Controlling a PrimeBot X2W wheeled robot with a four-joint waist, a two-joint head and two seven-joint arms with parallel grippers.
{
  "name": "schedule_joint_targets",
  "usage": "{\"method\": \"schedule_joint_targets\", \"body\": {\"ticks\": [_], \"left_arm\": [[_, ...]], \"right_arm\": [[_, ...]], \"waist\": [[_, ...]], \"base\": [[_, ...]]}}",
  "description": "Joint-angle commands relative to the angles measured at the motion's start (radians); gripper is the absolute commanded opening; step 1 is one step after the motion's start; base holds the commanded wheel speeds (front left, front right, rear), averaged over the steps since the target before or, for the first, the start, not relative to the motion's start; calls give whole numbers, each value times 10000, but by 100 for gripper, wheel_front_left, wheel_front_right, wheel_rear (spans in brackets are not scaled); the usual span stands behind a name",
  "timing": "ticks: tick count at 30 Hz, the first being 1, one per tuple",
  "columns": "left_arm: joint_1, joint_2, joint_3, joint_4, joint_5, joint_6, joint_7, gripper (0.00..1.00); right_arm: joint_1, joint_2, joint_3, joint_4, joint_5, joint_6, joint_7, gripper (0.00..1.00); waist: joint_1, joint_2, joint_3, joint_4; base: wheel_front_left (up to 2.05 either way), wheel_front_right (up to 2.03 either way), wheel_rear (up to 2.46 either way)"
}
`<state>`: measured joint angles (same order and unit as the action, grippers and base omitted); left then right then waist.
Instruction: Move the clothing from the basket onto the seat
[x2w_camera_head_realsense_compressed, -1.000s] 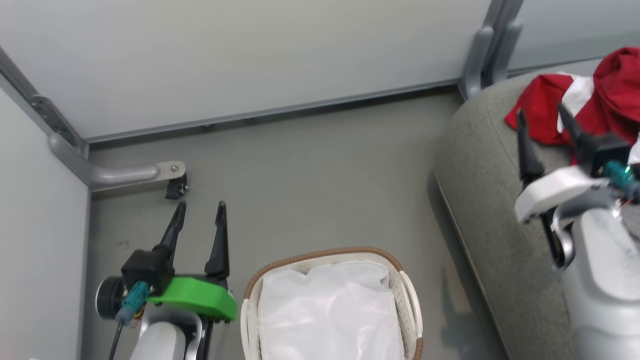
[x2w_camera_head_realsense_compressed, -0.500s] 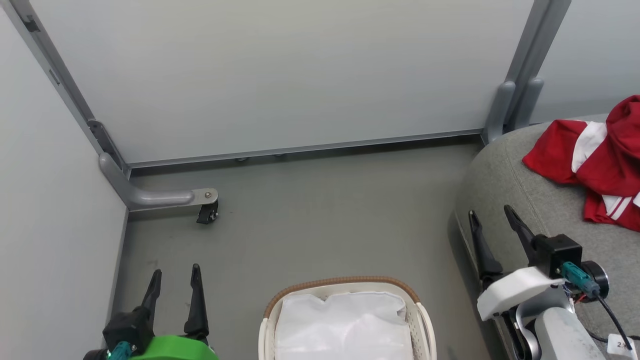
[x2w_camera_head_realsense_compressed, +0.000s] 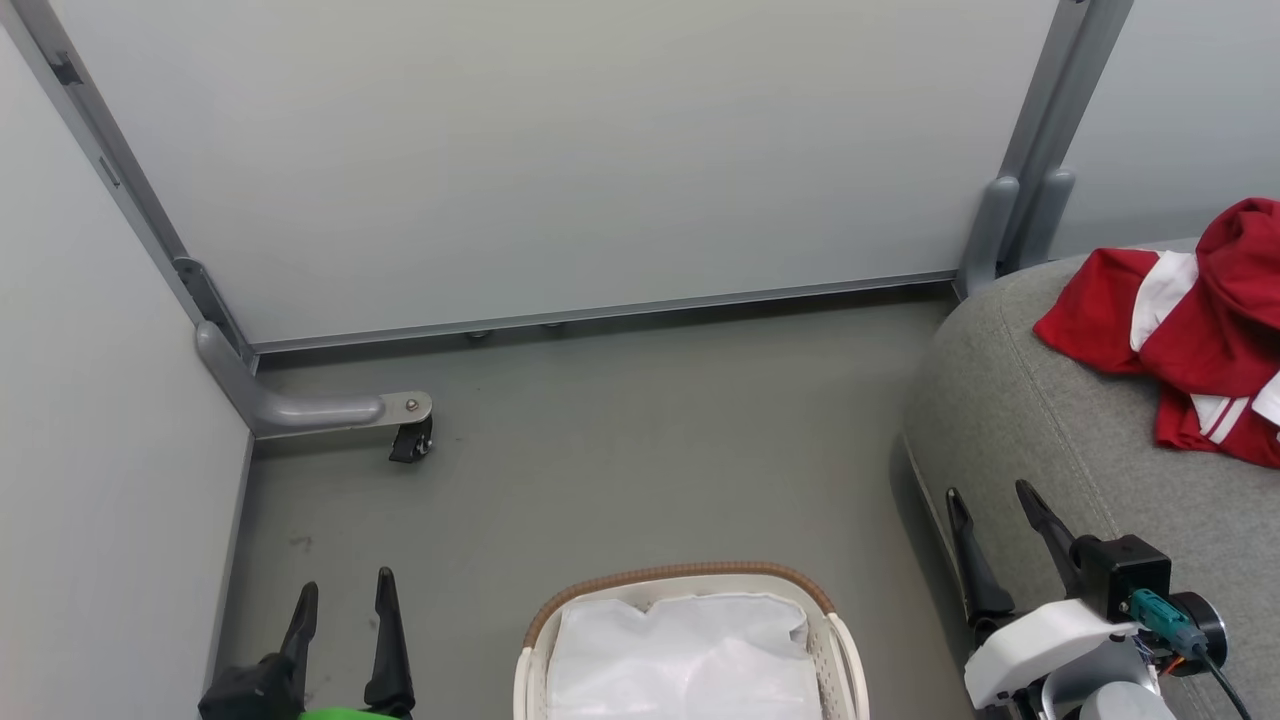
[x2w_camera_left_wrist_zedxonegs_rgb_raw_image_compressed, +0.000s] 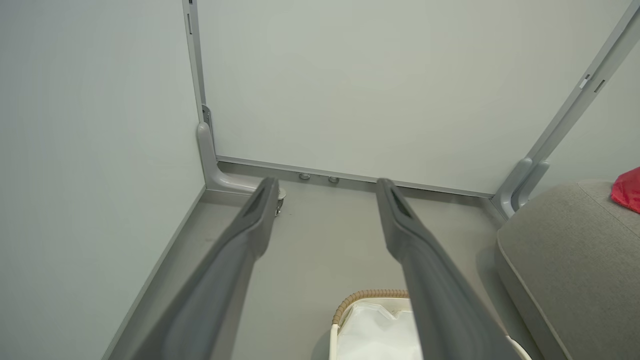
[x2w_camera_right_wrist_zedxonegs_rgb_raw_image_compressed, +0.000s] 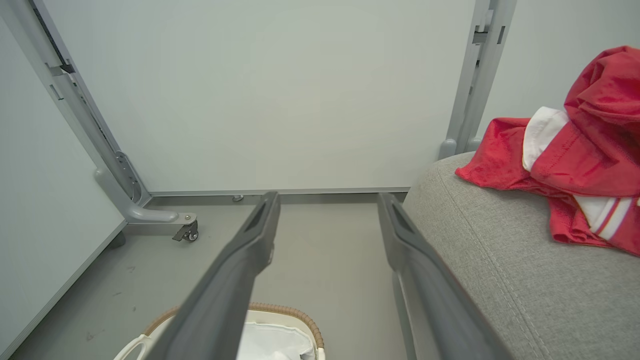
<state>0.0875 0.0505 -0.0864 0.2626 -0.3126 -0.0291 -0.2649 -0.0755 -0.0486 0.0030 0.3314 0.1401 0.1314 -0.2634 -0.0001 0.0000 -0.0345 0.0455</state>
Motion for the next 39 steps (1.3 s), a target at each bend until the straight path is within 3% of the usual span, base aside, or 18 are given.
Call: {"method": "schedule_joint_targets", "body": {"ticks": [1,15,16,21,29,39], "left_arm": [[67,4,11,-51,-73,52,11,100],[-67,5,-132,149,-176,-44,9,100],[-3,-6,-138,165,-124,-20,0,0],[-36,-15,-76,438,-460,-46,109,0],[-343,-12,237,336,-2328,-192,656,0],[-581,-9,485,255,-3812,-312,1089,0]], "right_arm": [[88,-36,-17,19,59,-15,-18,100],[-57,-37,67,42,221,-15,-18,100],[-4,8,70,60,166,0,0,0],[57,64,-19,354,523,0,154,0],[10,49,-173,133,2654,-1,683,0],[-34,36,-294,-41,4343,-2,1092,0]], "waist": [[1,0,-8,-21],[1,0,-12,-90],[1,0,-12,-91],[1,0,-6,-97],[1,0,27,-129],[1,0,58,-158]], "base": [[0,0,0],[0,0,0],[0,0,0],[0,0,0],[0,0,0],[0,0,0]]}}
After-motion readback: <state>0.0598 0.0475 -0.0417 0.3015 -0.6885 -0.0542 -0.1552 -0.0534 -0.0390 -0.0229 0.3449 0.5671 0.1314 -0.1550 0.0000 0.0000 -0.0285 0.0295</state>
